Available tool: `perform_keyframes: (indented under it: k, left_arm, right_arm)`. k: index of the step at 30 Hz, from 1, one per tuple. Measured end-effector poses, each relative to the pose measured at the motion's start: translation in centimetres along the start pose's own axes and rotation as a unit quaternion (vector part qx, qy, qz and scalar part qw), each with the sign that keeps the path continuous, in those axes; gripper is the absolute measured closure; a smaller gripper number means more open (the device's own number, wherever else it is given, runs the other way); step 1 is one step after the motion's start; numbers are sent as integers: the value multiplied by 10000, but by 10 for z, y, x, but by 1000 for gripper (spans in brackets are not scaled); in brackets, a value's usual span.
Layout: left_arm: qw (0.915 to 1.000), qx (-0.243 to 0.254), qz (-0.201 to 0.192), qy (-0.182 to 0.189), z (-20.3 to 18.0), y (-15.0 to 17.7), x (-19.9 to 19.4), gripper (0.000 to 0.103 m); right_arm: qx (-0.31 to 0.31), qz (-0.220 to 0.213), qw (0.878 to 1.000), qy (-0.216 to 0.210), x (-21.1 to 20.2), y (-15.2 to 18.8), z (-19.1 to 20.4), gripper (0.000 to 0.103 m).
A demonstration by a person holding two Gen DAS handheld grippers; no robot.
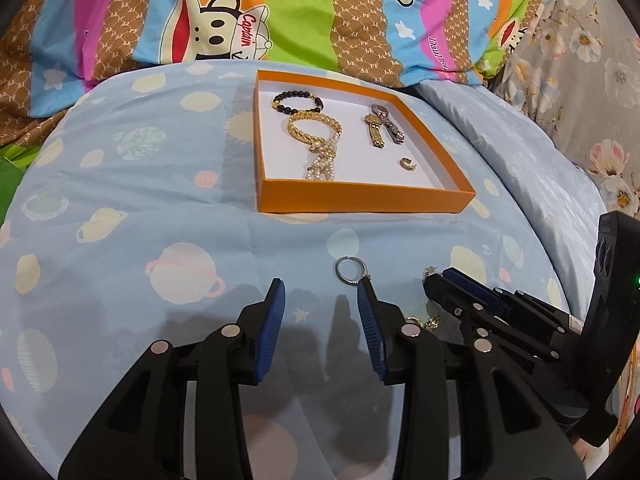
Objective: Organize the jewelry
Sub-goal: 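Grasp the silver ring with the left tool while the right grasps another gold hoop earring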
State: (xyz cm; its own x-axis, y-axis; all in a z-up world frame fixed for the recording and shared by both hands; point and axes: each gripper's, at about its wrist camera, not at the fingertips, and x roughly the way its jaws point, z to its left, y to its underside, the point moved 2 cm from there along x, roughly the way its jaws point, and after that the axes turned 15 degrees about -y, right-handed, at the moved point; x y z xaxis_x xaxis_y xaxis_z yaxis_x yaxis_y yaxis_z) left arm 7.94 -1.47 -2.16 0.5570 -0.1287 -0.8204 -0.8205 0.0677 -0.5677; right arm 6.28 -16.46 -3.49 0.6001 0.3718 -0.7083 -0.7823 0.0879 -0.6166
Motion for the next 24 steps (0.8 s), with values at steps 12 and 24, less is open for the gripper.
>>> perform_keyframes:
  k: [12, 24]
  left_arm:
    - [9998, 210, 50, -27, -21, -6, 19, 58]
    - [9990, 415, -92, -169, -28, -9, 26, 80]
  right_arm:
    - [87, -158, 9998, 54, -16, 1, -9, 88]
    - [231, -264, 9994, 54, -26, -1, -19, 88]
